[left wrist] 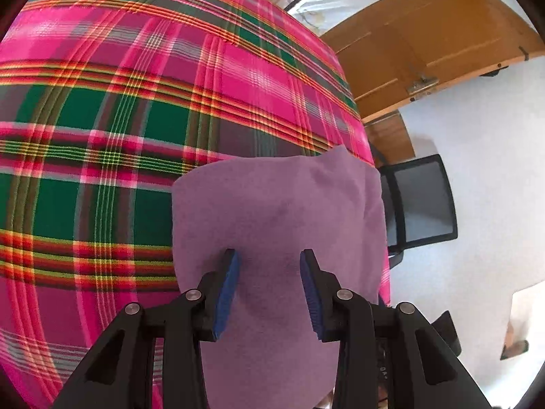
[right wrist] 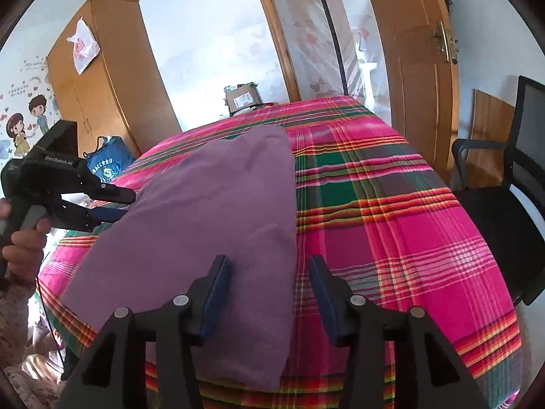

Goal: Fold clothes

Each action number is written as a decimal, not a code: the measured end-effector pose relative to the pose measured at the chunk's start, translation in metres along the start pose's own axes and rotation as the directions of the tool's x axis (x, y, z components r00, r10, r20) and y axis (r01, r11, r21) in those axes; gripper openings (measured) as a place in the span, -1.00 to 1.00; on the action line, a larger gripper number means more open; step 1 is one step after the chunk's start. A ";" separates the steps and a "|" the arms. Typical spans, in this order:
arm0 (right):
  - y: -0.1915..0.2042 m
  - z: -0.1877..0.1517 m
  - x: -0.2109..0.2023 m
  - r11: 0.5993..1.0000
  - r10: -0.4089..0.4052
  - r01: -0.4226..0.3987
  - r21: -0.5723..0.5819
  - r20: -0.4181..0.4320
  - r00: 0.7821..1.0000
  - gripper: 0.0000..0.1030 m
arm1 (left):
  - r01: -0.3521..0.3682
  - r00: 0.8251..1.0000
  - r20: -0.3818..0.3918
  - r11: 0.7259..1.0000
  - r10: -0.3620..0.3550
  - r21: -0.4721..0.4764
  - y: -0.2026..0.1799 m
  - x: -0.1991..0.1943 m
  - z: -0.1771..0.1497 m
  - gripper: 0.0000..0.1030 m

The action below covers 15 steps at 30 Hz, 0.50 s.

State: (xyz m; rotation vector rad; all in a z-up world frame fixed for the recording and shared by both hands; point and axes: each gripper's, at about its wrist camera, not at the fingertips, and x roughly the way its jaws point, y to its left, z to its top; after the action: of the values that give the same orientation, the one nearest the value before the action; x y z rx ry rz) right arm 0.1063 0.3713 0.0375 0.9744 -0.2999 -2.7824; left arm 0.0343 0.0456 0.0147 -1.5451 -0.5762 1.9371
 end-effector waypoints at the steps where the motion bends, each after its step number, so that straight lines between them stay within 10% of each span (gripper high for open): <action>1: 0.000 0.000 -0.002 1.000 -0.004 0.004 -0.002 0.000 1.000 -0.04 | 0.002 1.000 0.002 1.000 -0.002 -0.005 0.001 -0.001 0.000 -0.25; 5: 0.019 0.010 -0.021 0.997 -0.046 0.050 -0.056 0.066 0.997 -0.05 | -0.012 1.000 0.006 1.000 0.012 -0.010 0.005 -0.009 -0.003 -0.25; 15: 0.104 0.000 -0.004 0.929 0.237 -0.239 -0.282 -0.040 0.971 -0.14 | -0.027 0.999 0.027 0.999 0.028 -0.037 0.011 -0.014 -0.014 -0.25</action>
State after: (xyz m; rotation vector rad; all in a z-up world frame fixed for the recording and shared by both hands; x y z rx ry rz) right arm 0.1199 0.2715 0.0654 0.8149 -0.0113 -2.5114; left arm 0.0484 0.0272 0.0145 -1.5589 -0.6085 1.9813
